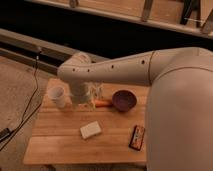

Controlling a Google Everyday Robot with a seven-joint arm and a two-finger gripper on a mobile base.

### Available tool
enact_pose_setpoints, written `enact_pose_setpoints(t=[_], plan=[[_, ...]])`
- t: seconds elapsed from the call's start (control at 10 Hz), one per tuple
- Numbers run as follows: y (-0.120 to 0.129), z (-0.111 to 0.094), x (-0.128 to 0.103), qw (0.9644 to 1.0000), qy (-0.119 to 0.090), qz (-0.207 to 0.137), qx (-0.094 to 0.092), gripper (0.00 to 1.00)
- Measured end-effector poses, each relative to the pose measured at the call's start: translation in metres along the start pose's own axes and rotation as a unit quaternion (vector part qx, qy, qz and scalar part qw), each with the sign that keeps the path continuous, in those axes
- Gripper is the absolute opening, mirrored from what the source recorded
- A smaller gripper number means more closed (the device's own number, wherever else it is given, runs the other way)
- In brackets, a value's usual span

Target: Push the eraser across the table

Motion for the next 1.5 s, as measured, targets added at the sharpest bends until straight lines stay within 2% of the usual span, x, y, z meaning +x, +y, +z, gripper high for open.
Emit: enact_pose_setpoints(t=[0.5, 0.9, 1.2, 1.5], plan=[[-0.001, -0.001, 0.0, 1.0, 0.0, 0.001, 0.001, 0.65], [-0.024, 0.002, -0.002, 0.9999, 0.003, 0.002, 0.011, 0.65], [-0.052, 0.006, -0.001, 0.9998, 0.004, 0.015, 0.012, 0.65], [-0.088, 0.002, 0.004, 0.999, -0.006, 0.041, 0.013, 0.65]])
